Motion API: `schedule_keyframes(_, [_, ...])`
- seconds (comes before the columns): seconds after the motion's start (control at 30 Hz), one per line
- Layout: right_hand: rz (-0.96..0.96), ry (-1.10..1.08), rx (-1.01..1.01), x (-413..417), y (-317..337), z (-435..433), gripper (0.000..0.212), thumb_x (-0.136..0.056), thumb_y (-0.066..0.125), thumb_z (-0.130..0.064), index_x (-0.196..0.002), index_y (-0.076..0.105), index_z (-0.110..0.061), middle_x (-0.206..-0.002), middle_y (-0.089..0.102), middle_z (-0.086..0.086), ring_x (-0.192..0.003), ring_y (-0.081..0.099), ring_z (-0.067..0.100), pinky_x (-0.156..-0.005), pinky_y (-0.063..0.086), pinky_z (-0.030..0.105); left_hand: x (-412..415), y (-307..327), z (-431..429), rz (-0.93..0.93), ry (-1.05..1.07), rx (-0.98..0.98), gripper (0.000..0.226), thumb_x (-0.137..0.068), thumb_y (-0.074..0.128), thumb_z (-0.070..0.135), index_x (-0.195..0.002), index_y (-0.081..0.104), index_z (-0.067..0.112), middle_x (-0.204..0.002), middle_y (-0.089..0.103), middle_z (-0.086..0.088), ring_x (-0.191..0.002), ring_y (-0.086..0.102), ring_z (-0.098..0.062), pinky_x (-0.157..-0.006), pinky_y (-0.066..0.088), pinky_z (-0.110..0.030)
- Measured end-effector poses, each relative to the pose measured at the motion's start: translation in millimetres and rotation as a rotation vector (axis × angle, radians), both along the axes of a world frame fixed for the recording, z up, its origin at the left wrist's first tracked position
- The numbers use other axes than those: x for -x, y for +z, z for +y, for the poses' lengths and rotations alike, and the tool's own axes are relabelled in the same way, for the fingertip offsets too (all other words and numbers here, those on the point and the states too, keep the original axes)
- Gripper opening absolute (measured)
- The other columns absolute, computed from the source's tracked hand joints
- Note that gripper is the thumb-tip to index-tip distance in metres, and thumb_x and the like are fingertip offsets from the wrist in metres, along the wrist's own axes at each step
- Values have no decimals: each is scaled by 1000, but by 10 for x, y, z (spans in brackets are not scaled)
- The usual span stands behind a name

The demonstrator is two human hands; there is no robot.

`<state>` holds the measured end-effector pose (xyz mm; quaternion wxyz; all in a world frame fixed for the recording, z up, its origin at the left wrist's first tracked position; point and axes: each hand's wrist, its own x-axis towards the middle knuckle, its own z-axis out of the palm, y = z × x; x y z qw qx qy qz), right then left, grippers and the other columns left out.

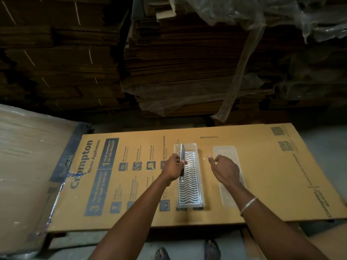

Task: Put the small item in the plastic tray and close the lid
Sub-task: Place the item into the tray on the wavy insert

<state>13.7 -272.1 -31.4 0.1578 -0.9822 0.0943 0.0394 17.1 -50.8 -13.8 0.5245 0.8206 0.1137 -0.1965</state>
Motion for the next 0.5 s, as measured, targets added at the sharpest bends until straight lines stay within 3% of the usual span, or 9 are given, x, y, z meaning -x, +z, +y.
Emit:
schedule_keyframes(0.07, [32,-27,43,40,-118,-93,61,-98,35,-62,-109,69,-13,-113,67,9,-107,60,30,-85,51,42,4,-89,-84,-26,-94,-185,31,-97,67,26,-119,61,5,-117,71,-10,-105,68,-30,-90,56,-42])
schedule_keyframes(0.17, [137,-86,113,118,-248,-221,58,-95,46,-58,-123,63,-10,-129,55,14,-120,49,33,-90,49,44,-6,-229,-200,18,-185,-303,35,-88,79,23,-115,66,5,-109,75,-14,-97,74,-31,-87,61,-45])
schedule_keyframes(0.3, [353,-169,106,225,-344,-319,81,-86,57,-67,-147,40,-16,-149,34,19,-132,37,39,-100,43,47,-20,-321,-276,40,-268,-410,38,-88,75,14,-121,61,3,-114,72,-19,-103,70,-35,-82,57,-42])
schedule_keyframes(0.5, [485,-203,113,308,-415,-351,106,-71,70,-75,-152,24,-26,-147,29,22,-134,33,41,-94,48,60,-56,-475,-328,27,-316,-538,38,-90,70,9,-124,55,2,-122,66,-22,-110,66,-38,-88,54,-43])
